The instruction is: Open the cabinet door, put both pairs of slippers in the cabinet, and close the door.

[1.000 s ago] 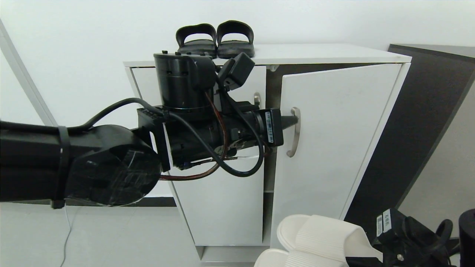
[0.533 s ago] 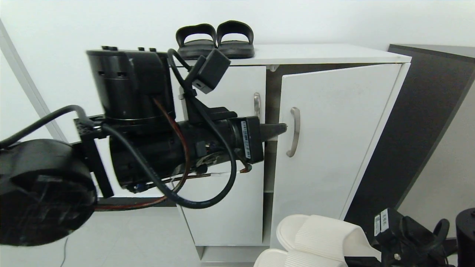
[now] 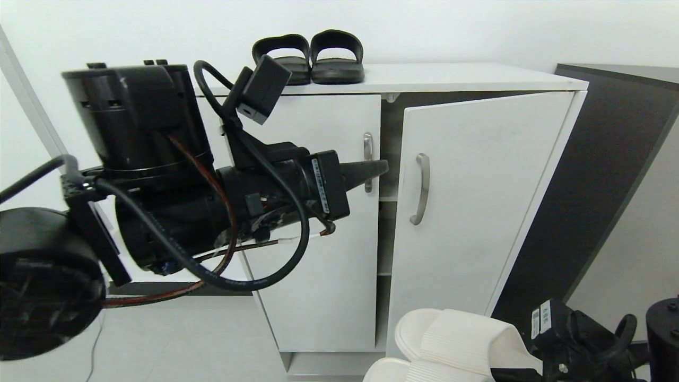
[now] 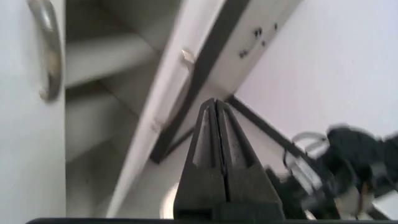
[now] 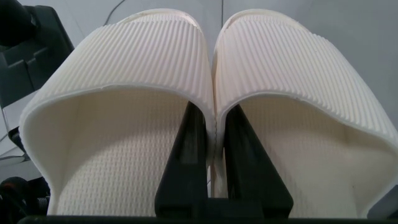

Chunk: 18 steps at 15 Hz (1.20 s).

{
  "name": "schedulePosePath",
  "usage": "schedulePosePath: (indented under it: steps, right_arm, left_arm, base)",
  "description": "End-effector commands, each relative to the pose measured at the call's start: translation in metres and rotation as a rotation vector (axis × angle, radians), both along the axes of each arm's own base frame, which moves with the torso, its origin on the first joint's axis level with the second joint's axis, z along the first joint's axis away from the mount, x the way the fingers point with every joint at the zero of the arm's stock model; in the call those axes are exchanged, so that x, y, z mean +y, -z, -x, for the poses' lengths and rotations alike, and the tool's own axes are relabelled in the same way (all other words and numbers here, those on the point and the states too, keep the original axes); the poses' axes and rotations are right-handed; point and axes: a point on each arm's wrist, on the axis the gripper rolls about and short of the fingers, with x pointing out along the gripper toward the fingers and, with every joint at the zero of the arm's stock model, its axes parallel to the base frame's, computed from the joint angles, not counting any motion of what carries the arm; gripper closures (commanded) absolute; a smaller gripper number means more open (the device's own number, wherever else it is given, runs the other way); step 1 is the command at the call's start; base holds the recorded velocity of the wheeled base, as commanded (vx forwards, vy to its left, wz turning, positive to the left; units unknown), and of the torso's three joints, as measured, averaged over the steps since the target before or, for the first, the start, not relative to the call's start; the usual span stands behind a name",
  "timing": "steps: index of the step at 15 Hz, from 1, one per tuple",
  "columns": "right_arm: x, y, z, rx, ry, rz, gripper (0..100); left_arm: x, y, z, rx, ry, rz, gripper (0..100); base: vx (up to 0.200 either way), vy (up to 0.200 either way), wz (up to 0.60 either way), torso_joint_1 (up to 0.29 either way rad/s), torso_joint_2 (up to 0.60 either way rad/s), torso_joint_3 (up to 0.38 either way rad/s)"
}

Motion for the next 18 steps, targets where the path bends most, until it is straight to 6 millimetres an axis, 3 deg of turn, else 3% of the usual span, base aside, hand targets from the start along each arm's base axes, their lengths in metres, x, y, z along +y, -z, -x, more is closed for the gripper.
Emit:
schedulePosePath:
  steps: [1,7,13,18]
  right_arm:
    - [0.001,0.001,0.0,0.002,-0.002,0.002,100]
    - [0.0,0.001,0.0,-0.001,-0.004,0.004,100]
    - [0.0,0.001,0.0,0.002,-0.004,0.008,100]
    - [0.004,0.004,0.005,0.012,-0.037,0.019,100]
  left_arm:
    - [-0.007,0.014,-0.03,0.027,-0.046,-0.001,100]
    - [-0.012,0.017,-0.071,0.029,-0.107,0.006,100]
    - [-0.027,0.018,-0.091,0.016,-0.11,0.016,100]
    - [-0.037,0.017,-0.096,0.01,-0.097,0.024,100]
  base:
    - [0.0,0.0,0.0,0.0,0.0,0.0]
    - [0.0,0.0,0.0,0.0,0.0,0.0]
    - [0.0,0.0,0.0,0.0,0.0,0.0]
    - [0.0,0.0,0.0,0.0,0.0,0.0]
